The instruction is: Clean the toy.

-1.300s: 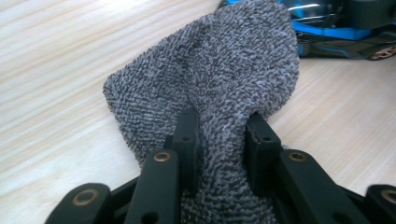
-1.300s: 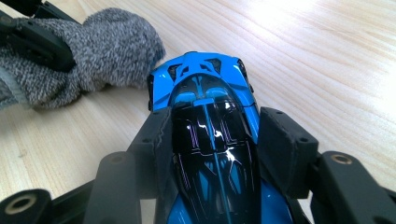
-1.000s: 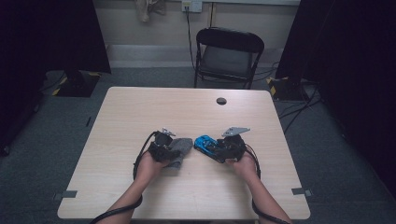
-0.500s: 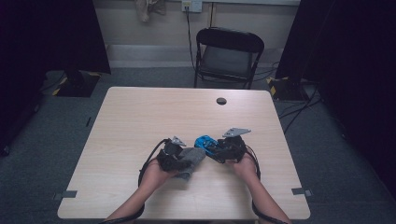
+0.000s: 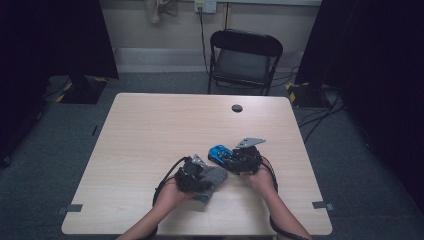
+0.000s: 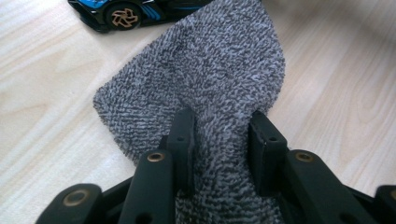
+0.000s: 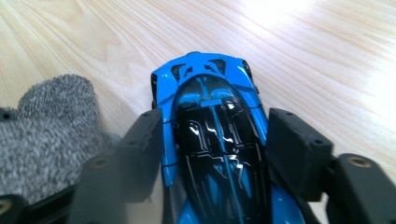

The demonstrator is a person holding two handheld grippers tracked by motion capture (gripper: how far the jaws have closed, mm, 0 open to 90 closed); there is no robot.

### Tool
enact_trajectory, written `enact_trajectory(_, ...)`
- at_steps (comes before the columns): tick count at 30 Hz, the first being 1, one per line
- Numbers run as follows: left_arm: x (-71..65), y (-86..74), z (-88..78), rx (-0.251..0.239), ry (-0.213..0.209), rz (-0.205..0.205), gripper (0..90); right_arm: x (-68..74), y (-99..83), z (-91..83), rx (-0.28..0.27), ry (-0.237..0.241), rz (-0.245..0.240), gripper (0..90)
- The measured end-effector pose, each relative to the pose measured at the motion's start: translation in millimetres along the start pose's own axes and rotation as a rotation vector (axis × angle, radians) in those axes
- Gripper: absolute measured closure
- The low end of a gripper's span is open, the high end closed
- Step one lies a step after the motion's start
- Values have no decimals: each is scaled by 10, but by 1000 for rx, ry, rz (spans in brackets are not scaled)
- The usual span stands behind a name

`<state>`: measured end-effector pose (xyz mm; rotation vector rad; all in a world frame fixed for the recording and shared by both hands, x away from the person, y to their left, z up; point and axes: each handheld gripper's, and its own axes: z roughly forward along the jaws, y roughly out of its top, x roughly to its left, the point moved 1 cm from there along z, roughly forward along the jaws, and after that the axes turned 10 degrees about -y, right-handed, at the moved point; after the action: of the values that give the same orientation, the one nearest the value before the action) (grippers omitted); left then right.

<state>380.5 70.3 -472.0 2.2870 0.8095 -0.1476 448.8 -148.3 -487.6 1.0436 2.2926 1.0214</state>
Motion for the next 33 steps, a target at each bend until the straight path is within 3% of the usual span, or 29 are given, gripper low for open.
enact_trajectory(7, -7, -28, -18, 2, -34, 12, 550, -5, 10, -1, 5, 25, 22, 303)
enact_trajectory(11, -26, -22, -38, -32, -54, 10, 437, 8, 21, -9, 17, 26, 12, 268)
enact_trajectory(14, -36, -11, -72, -38, -51, 16, 412, 23, 22, -26, 25, 18, -19, 250)
enact_trajectory(22, -5, -24, -194, -55, -21, 27, 383, 19, 67, -167, -1, 62, -11, 234)
enact_trajectory(33, -101, -238, -386, -57, -1, 9, 381, 304, 149, -348, -38, 171, -85, 237)
